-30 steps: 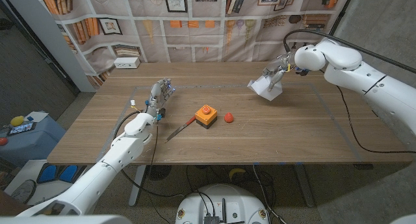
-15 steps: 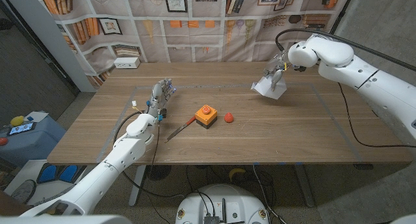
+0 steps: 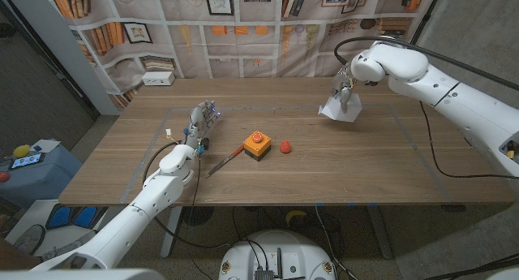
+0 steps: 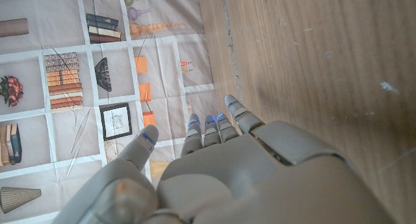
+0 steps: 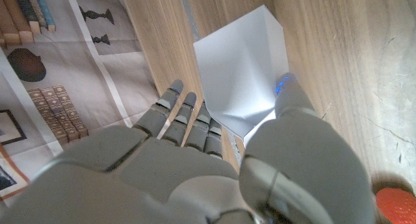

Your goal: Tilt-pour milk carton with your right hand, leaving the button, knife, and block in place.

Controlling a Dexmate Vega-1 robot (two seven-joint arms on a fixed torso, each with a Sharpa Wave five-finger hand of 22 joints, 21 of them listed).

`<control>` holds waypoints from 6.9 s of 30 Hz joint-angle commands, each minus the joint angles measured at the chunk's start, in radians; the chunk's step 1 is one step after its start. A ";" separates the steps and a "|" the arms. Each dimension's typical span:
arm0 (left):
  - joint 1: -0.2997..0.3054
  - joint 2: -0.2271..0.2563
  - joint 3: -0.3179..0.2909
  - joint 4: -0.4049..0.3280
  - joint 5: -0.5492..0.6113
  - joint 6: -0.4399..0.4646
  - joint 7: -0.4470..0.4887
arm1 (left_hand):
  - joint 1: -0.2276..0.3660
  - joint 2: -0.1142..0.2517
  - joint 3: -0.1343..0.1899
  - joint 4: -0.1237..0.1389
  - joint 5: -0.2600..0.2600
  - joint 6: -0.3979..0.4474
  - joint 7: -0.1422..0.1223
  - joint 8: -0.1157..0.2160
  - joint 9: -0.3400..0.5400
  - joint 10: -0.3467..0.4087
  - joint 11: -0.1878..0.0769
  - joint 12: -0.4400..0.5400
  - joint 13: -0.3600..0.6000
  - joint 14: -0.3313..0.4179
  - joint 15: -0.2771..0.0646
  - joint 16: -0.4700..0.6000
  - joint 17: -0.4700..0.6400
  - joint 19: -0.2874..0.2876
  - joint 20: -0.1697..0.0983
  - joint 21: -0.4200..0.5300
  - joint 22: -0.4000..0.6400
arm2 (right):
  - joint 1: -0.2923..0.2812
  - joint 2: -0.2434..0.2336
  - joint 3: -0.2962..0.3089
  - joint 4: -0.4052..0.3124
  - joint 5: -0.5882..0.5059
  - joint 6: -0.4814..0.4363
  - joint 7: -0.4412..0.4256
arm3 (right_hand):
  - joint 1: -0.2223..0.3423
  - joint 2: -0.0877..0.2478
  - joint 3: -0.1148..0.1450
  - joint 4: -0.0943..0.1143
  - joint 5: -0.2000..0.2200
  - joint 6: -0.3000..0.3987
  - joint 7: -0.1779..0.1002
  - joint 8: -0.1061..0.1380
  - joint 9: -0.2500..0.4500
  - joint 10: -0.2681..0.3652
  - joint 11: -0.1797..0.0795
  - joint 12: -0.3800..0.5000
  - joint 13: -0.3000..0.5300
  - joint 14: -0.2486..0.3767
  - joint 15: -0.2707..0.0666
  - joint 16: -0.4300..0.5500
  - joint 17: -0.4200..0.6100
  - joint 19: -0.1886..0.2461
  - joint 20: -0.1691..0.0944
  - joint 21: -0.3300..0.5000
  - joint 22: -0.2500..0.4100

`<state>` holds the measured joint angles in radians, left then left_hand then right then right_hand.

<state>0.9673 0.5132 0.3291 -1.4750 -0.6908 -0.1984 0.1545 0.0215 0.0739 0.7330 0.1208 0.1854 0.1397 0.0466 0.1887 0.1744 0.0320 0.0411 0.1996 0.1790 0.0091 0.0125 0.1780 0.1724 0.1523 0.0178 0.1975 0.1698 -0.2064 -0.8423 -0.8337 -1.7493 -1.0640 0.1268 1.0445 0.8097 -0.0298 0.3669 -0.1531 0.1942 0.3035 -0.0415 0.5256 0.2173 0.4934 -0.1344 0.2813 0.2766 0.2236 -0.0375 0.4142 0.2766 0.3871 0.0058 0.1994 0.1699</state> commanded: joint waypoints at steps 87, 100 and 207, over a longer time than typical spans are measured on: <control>0.014 -0.008 0.005 0.002 -0.014 -0.002 -0.009 | -0.003 0.079 0.015 0.006 0.006 0.010 -0.002 -0.002 0.006 0.010 0.005 -0.001 0.004 0.013 0.002 0.003 0.002 0.011 0.004 0.002 0.006 | -0.052 0.027 0.080 0.029 0.072 -0.024 -0.023 | -0.025 0.022 -0.022 0.003 -0.001 -0.006 -0.011 0.004 0.000 0.028 -0.026 -0.018 0.016 0.013 -0.104 0.011 0.008 -0.021 0.016 -0.006 0.003; 0.012 -0.011 0.004 0.004 -0.010 -0.006 -0.002 | -0.002 0.079 0.017 0.004 0.006 0.011 -0.002 -0.003 0.006 0.010 0.004 -0.001 0.004 0.013 0.001 0.003 0.002 0.011 0.004 0.002 0.006 | -0.103 -0.014 0.128 0.028 0.217 -0.122 -0.121 | -0.025 0.023 -0.024 0.001 -0.002 0.001 -0.007 0.008 0.000 0.033 -0.024 -0.018 0.018 0.024 -0.107 0.016 0.009 -0.015 0.013 -0.003 0.003; -0.007 0.053 -0.005 -0.038 0.054 0.010 0.007 | 0.007 0.069 0.031 -0.024 0.004 0.000 -0.037 -0.004 0.005 0.030 -0.041 0.000 0.001 0.033 -0.041 0.002 -0.003 0.016 -0.013 0.001 0.005 | -0.529 0.085 0.210 0.337 0.746 0.026 -1.290 | 0.014 0.016 -0.033 -0.008 -0.001 0.000 -0.018 0.010 -0.004 0.039 -0.012 -0.030 0.030 0.024 -0.104 0.015 0.013 0.003 0.006 0.000 0.003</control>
<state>0.9640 0.5563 0.3249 -1.5032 -0.6479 -0.2014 0.1522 0.0215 0.0739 0.7619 0.1026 0.1854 0.1363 0.0172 0.1847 0.1743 0.0533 0.0016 0.2004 0.1767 0.0357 -0.0217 0.1780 0.1675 0.1631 0.0102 0.1975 0.1721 -0.7301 -0.7843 -0.6148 -1.4556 -0.3359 0.1372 -0.1939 0.8152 -0.0089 0.3380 -0.1604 0.1932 0.3016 -0.0577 0.5335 0.2118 0.5006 -0.1273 0.2495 0.3047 0.2432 -0.0392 0.4256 0.2857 0.3823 0.0177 0.1928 0.1698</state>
